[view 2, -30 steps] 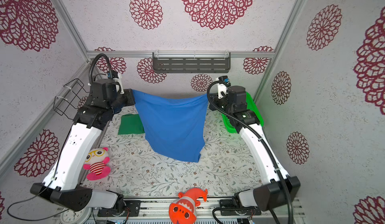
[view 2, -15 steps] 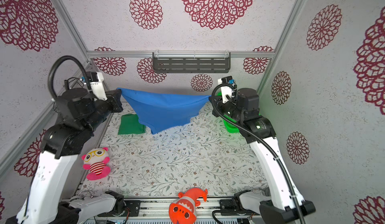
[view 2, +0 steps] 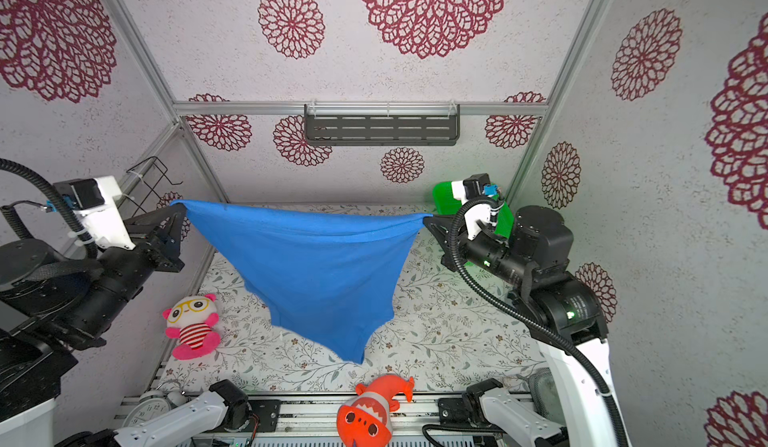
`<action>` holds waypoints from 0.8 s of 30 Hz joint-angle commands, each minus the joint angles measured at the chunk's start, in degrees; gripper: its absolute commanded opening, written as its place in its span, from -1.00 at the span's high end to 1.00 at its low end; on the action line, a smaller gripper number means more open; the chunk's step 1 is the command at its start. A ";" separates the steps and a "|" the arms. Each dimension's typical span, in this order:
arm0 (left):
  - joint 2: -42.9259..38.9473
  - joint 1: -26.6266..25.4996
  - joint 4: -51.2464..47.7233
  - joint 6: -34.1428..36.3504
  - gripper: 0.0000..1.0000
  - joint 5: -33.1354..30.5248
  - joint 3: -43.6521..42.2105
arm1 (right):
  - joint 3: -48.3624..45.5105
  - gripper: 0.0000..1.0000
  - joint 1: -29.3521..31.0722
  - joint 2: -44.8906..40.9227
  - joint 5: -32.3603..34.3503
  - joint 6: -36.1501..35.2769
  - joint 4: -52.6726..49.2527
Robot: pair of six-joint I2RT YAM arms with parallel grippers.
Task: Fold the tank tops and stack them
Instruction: 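Swing the held blue tank top toward the robot with both grippers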
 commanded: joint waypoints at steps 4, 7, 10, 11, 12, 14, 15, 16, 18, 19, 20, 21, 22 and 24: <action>10.72 13.90 -2.36 2.77 1.00 13.83 -3.94 | -1.88 1.00 -1.11 8.83 3.74 1.31 4.05; 15.60 20.42 3.62 1.35 1.00 21.04 -10.74 | -5.98 1.00 -2.58 13.01 3.40 1.02 8.94; 22.23 23.65 9.86 0.93 1.00 22.95 -15.96 | -9.62 1.00 -4.17 17.84 3.31 1.18 13.57; 24.30 24.82 11.17 0.15 1.00 24.63 -16.98 | -10.52 1.00 -4.56 19.34 3.33 1.31 14.86; 26.82 25.72 12.79 -0.73 1.00 25.01 -17.88 | -11.39 1.00 -4.87 21.25 3.07 1.40 16.13; 31.37 26.63 16.83 -1.90 1.00 24.18 -19.32 | -12.87 1.00 -5.35 24.86 2.26 1.40 19.19; 34.37 26.90 18.92 -2.58 1.00 24.39 -19.72 | -13.28 1.00 -5.61 26.84 2.12 1.36 20.78; 36.99 27.01 20.78 -3.48 1.00 24.96 -19.69 | -13.44 1.00 -5.84 28.89 1.84 1.40 22.31; 43.32 27.02 23.44 -4.65 1.00 26.05 -18.43 | -13.40 1.00 -6.48 33.23 1.64 1.48 24.73; 46.94 26.95 24.27 -5.40 1.00 26.74 -16.91 | -13.11 1.00 -6.79 35.51 1.38 1.73 26.20; 50.03 26.87 24.79 -5.93 1.00 27.30 -15.48 | -12.64 1.00 -7.11 37.44 1.36 1.92 27.33; 53.50 26.76 25.38 -6.48 1.00 27.74 -13.70 | -11.79 1.00 -7.43 39.90 1.37 1.95 28.32; 57.40 26.63 25.99 -6.78 1.00 27.71 -11.86 | -10.99 1.00 -7.59 41.97 1.27 1.92 29.06; 63.18 26.48 27.72 -6.96 1.00 27.00 -8.24 | -8.92 1.00 -7.98 46.70 1.16 2.00 31.06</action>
